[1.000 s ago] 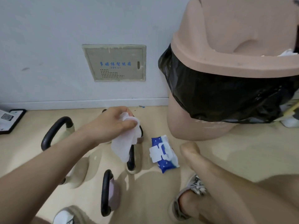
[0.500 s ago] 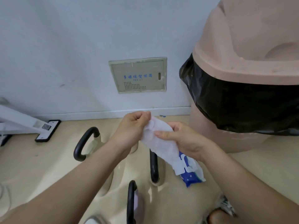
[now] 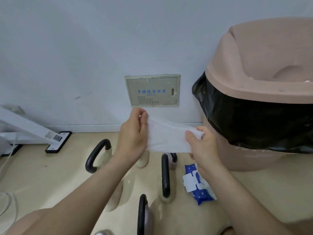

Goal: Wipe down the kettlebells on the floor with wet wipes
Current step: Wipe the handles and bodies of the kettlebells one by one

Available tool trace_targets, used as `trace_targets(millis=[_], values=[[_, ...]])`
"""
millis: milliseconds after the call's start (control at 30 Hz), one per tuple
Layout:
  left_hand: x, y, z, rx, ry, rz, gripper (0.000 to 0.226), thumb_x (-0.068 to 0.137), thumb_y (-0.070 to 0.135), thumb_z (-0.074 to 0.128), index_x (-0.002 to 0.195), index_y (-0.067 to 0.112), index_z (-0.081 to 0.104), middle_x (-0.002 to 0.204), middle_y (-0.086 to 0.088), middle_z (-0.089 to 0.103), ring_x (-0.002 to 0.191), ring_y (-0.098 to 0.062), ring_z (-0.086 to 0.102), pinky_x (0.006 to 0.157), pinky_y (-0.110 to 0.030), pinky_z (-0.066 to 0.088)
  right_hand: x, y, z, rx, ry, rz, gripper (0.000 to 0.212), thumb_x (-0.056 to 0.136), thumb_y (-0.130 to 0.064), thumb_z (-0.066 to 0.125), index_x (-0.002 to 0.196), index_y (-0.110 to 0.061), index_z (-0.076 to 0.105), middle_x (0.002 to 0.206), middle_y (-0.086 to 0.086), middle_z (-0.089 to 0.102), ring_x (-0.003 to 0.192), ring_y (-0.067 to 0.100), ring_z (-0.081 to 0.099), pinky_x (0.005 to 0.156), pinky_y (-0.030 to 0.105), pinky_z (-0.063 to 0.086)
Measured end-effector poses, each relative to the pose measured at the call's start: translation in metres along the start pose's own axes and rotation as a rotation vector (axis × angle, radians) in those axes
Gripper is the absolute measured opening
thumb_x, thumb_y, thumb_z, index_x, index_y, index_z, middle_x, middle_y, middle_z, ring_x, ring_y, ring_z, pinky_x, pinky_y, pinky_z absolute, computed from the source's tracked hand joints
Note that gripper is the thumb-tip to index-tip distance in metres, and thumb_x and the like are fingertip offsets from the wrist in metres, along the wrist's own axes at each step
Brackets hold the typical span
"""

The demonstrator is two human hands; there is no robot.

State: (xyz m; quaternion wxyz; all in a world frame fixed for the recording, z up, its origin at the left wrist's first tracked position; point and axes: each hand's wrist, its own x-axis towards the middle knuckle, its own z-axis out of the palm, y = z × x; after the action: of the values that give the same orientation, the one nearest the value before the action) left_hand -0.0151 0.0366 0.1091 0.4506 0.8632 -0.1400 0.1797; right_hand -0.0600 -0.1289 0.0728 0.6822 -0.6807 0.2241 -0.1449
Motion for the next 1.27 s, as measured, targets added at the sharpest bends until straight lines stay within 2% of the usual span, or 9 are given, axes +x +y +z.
trace_targets(millis=[134,234,367,568,701,801,935,1168,1269], values=[[-0.003,-0.006,-0.011,0.375,0.037,0.222,0.012,0.102,0.027,0.028,0.102,0.023,0.039,0.057,0.005,0.043,0.058,-0.033,0.044,0.056,-0.034,0.029,-0.013,-0.014,-0.011,-0.288,0.063,-0.288,0.012,0.094,-0.028,0.057,0.100,-0.020,0.049,0.086,-0.008,0.055,0.080,0.014,0.059,0.062,0.031,0.052],[-0.002,-0.011,-0.016,0.093,0.051,-0.017,0.018,0.103,0.029,0.034,0.097,0.020,0.048,0.062,0.007,0.049,0.063,-0.023,0.046,0.053,-0.032,0.032,-0.015,-0.026,-0.022,-0.260,-0.023,-0.198,0.019,0.095,-0.032,0.055,0.106,-0.017,0.050,0.085,-0.007,0.054,0.073,0.010,0.055,0.054,0.021,0.042],[-0.013,0.000,-0.033,-0.447,-0.246,-0.463,0.040,0.097,0.051,0.042,0.101,0.018,0.065,0.077,-0.005,0.056,0.059,-0.015,0.047,0.044,-0.021,0.035,-0.022,-0.038,-0.028,-0.320,-0.044,-0.253,0.016,0.095,-0.032,0.055,0.101,-0.019,0.049,0.087,-0.007,0.052,0.077,0.012,0.055,0.056,0.024,0.048],[-0.029,0.011,-0.056,-0.572,-0.459,-0.312,0.038,0.070,0.039,0.074,0.106,0.030,0.067,0.081,-0.012,0.061,0.064,-0.022,0.051,0.057,-0.026,0.037,-0.041,-0.037,-0.028,0.032,-0.057,0.034,0.026,0.096,-0.023,0.055,0.121,-0.015,0.051,0.109,0.003,0.058,0.098,0.020,0.058,0.090,0.040,0.053],[-0.042,0.008,-0.059,-0.402,-0.311,-0.308,0.015,0.093,0.017,0.056,0.097,0.023,0.070,0.076,-0.003,0.059,0.067,-0.015,0.049,0.058,-0.022,0.041,-0.057,-0.032,-0.021,0.109,-0.012,0.094,0.025,0.096,-0.015,0.053,0.121,-0.016,0.050,0.098,0.002,0.056,0.081,0.014,0.056,0.061,0.027,0.049],[-0.060,0.005,-0.059,-0.648,-0.173,-0.457,0.021,0.098,0.009,0.046,0.105,0.016,0.065,0.082,-0.002,0.066,0.069,-0.015,0.060,0.066,-0.026,0.053,-0.065,-0.032,-0.019,0.224,-0.038,0.139,0.021,0.095,-0.009,0.053,0.115,-0.013,0.049,0.091,0.006,0.052,0.072,0.017,0.049,0.049,0.026,0.038],[-0.090,-0.005,-0.052,-0.772,0.030,-0.603,0.028,0.097,0.002,0.040,0.102,0.019,0.061,0.068,-0.001,0.059,0.045,-0.009,0.049,0.040,-0.023,0.041,-0.070,-0.015,-0.007,0.118,-0.085,0.109,0.021,0.092,-0.011,0.055,0.110,-0.015,0.045,0.090,0.004,0.049,0.073,0.018,0.046,0.051,0.027,0.037],[-0.136,-0.030,-0.049,-0.534,-0.087,-0.702,0.009,0.094,0.011,0.058,0.098,0.011,0.066,0.075,-0.006,0.055,0.051,-0.011,0.053,0.044,-0.018,0.044,-0.058,0.050,0.013,0.214,-0.228,0.438,0.035,0.086,0.006,0.049,0.119,-0.001,0.054,0.131,0.006,0.057,0.059,0.015,0.039,0.031,0.016,0.023],[-0.144,-0.062,-0.037,-0.238,-0.150,-0.664,0.010,0.088,0.020,0.064,0.087,0.026,0.072,0.085,-0.002,0.061,0.072,-0.018,0.057,0.060,-0.024,0.048,-0.054,0.078,0.024,0.061,-0.171,0.481,0.042,0.083,0.002,0.052,0.125,-0.002,0.054,0.100,0.008,0.059,0.059,0.017,0.042,0.033,0.017,0.026]])
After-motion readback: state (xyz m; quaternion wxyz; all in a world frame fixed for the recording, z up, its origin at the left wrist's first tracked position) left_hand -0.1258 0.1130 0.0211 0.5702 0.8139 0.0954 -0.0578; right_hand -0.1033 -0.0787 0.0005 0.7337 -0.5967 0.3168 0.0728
